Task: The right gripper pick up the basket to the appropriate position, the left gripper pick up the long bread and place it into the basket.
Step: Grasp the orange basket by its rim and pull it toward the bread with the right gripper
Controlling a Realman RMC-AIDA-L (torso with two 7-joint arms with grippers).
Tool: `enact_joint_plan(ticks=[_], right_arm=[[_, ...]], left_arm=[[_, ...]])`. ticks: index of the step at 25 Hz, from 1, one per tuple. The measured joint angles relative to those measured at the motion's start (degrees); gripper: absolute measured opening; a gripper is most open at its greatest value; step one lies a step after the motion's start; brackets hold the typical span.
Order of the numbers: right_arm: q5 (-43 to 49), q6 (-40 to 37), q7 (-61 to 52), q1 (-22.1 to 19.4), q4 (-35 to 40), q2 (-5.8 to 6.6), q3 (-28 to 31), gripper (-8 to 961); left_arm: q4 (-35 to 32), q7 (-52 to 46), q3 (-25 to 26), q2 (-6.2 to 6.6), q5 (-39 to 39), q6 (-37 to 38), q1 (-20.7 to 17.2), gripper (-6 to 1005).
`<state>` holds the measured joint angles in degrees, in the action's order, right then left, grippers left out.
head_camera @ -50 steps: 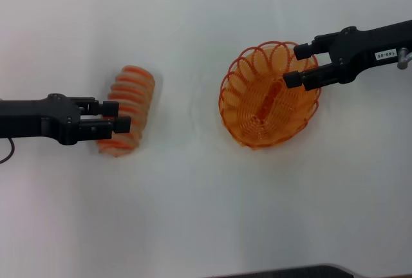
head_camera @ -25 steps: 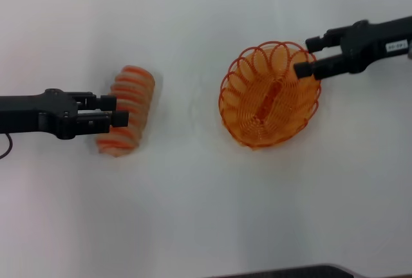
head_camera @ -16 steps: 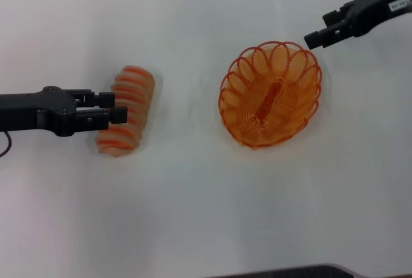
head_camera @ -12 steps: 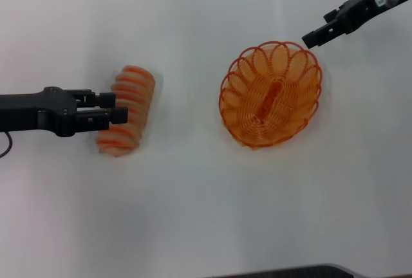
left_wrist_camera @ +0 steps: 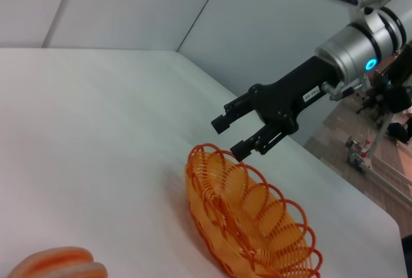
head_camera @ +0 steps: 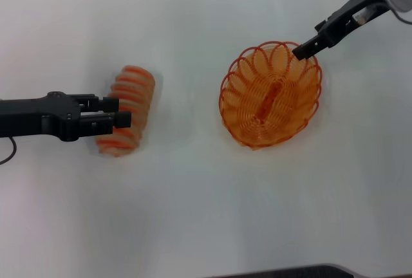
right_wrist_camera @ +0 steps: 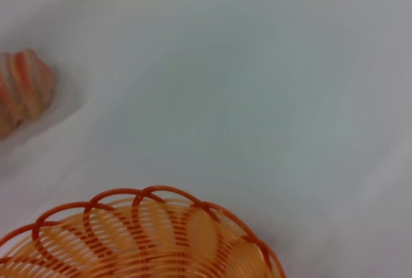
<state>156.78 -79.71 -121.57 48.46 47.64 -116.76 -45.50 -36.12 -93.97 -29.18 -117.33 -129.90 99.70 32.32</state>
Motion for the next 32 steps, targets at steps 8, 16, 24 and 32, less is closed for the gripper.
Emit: enact_joint_plan(ticks=[8, 16, 24, 32], right_arm=[[0.1, 6.6, 0.2, -0.1, -5.4, -0.96, -2.4, 673], [-0.7, 7.8, 0.7, -0.3, -5.3, -1.8, -2.7, 489], [-0.7, 5.9, 0.0, -0.6, -5.6, -1.03, -2.1, 180], [-5.7, 0.7, 0.0, -3.1, -5.0, 0.26, 3.8, 101]], left_arm=[[0.0, 0.0, 0.2, -0.43, 0.0, -0.4, 0.0, 579], [0.0, 0.1, 0.3, -0.73, 0.0, -0.6, 0.2, 580], [0.0, 0.1, 0.3, -1.04, 0.0, -1.4, 0.1, 580], [0.2, 0.2, 0.3, -1.17, 0.0, -1.9, 0.0, 579]])
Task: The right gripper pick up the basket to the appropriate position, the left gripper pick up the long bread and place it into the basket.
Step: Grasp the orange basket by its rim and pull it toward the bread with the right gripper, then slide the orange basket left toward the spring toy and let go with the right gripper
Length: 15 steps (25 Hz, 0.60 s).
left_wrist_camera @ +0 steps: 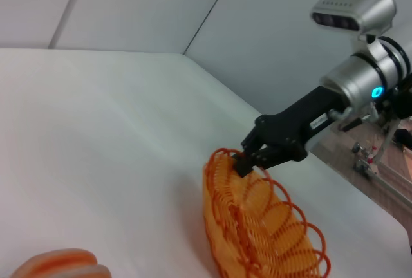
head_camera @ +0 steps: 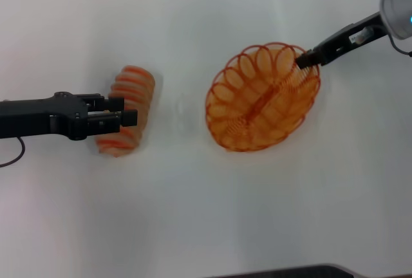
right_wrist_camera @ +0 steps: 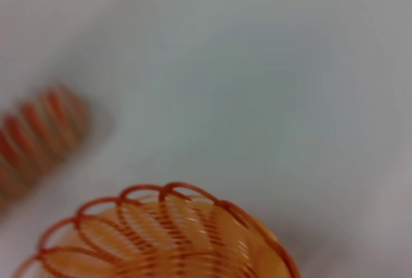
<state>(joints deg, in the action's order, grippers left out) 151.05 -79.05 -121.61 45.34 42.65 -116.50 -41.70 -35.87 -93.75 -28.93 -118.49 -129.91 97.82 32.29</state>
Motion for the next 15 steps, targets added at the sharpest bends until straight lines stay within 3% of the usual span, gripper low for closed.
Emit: enact_joint_plan(ticks=[6, 15], right_arm=[[-12.9, -4.9, -1.2, -4.4, 0.6, 1.22, 6.8, 87], [-26.2, 1.5, -6.8, -10.2, -6.4, 0.56, 9.2, 82]], left_arm=[[0.0, 0.1, 0.0, 0.02, 0.0, -0.4, 0.1, 579], [-0.3, 0.1, 0.2, 0.33, 1.9, -1.6, 0.7, 579]])
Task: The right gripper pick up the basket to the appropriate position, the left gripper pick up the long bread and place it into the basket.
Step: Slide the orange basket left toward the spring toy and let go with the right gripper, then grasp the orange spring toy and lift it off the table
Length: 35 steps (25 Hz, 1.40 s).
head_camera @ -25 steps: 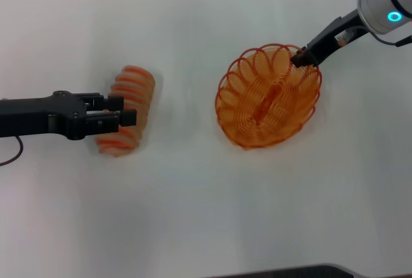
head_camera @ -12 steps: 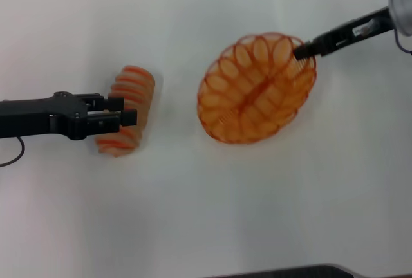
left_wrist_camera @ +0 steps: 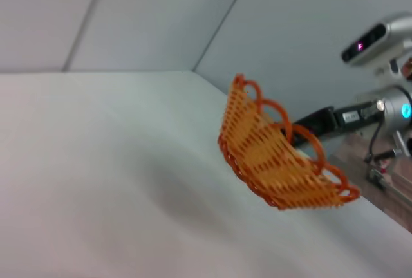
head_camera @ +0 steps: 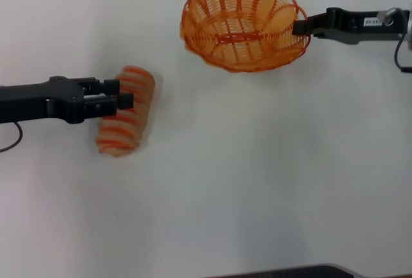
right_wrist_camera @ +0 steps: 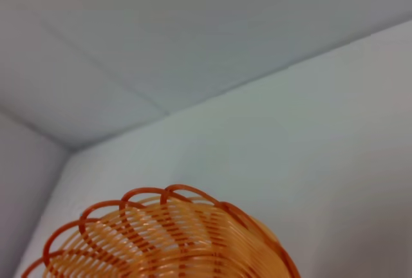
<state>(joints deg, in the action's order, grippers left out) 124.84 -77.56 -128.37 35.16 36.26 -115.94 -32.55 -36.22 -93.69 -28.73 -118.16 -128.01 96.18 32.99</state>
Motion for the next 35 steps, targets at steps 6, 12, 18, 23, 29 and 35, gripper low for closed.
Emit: enact_joint_plan(ticks=[6, 12, 18, 23, 29, 35], right_arm=[[-1.2, 6.8, 0.0, -0.5, -7.5, -0.56, 1.9, 89], [-1.2, 8.0, 0.1, -0.9, -10.2, -0.71, 2.0, 102], [-1.3, 8.2, 0.0, -1.4, -10.4, -1.04, 2.1, 115], [-1.3, 7.9, 0.2, -1.5, -10.4, -1.21, 2.1, 167], [-1.6, 7.6, 1.4, -2.2, -9.9, -1.16, 3.3, 297], [-6.8, 7.3, 7.9, -3.7, -5.9, 0.47, 5.7, 428]], left_arm=[[-0.3, 0.0, 0.0, 0.11, 0.3, -1.2, 0.6, 580], [-0.1, 0.0, -0.1, 0.12, 0.3, -1.8, 0.8, 580], [0.1, 0.0, -0.2, 0.13, 0.3, -2.1, 0.8, 580], [0.2, 0.0, -0.3, 0.13, 0.3, -2.1, 0.8, 580], [0.2, 0.0, -0.4, 0.01, 0.3, -2.1, 0.7, 580], [0.1, 0.0, -0.1, -0.05, 0.3, -1.9, 0.3, 579]])
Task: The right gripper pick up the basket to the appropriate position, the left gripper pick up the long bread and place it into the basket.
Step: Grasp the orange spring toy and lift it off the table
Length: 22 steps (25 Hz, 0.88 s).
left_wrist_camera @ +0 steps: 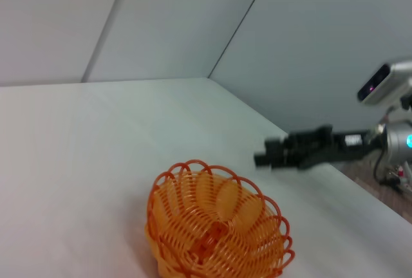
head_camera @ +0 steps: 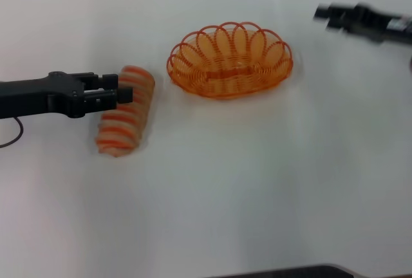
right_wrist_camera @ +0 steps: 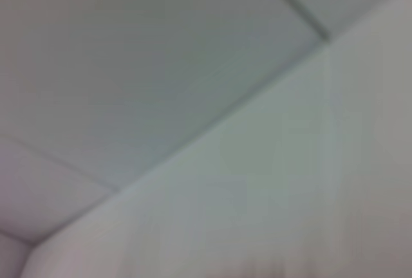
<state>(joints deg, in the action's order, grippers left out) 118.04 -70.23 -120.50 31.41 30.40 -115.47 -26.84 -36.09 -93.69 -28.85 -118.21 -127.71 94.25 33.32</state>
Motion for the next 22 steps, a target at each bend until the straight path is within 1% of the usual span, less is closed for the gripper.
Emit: enact_joint_plan(ticks=[2, 5, 6, 8, 9, 12, 16, 19, 21, 22], right_arm=[[-5.2, -1.3, 6.1, -0.9, 1.9, 0.01, 0.7, 477], [-13.8, -5.4, 20.1, -2.2, 3.3, -0.28, 0.9, 549], [-15.5, -7.1, 25.1, -2.5, 3.5, -0.33, 0.7, 548], [-15.7, -10.7, 33.6, -2.5, 3.7, -0.17, -0.2, 547], [-14.1, -12.5, 37.6, -2.5, 4.3, 0.02, -1.0, 546], [-7.2, -15.3, 41.2, -2.5, 8.5, 0.42, -4.3, 540], [3.7, -19.3, 37.1, -2.0, 15.1, 0.51, -6.5, 530], [10.3, -21.6, 34.9, -0.8, 16.2, 0.86, -6.6, 531], [12.6, -22.3, 34.4, -0.3, 16.3, 1.01, -6.6, 532], [13.5, -22.3, 34.3, 0.0, 16.3, 0.93, -6.6, 532]], left_arm=[[0.0, 0.0, 0.0, -0.05, 0.0, 0.0, -0.1, 579], [0.0, 0.0, 0.0, -0.14, 0.0, -0.1, -0.2, 579], [0.0, 0.1, 0.1, -0.17, 0.0, -0.1, -0.2, 579], [0.1, 0.0, 0.2, -0.23, 0.0, -0.1, -0.2, 579], [0.1, 0.0, 0.5, -0.26, 0.0, -0.1, -0.2, 579], [0.1, -0.5, 1.2, -0.34, 0.1, 0.3, -0.3, 580], [-0.5, -3.9, 1.3, -0.23, 0.1, 0.7, -0.1, 580], [-2.1, -7.9, 0.7, -0.02, -0.1, 0.8, 0.6, 580], [-4.9, -13.1, -1.0, -0.11, -0.7, 0.2, 1.1, 580], [-6.9, -17.4, -3.0, -0.19, -1.2, -0.7, 1.5, 580]])
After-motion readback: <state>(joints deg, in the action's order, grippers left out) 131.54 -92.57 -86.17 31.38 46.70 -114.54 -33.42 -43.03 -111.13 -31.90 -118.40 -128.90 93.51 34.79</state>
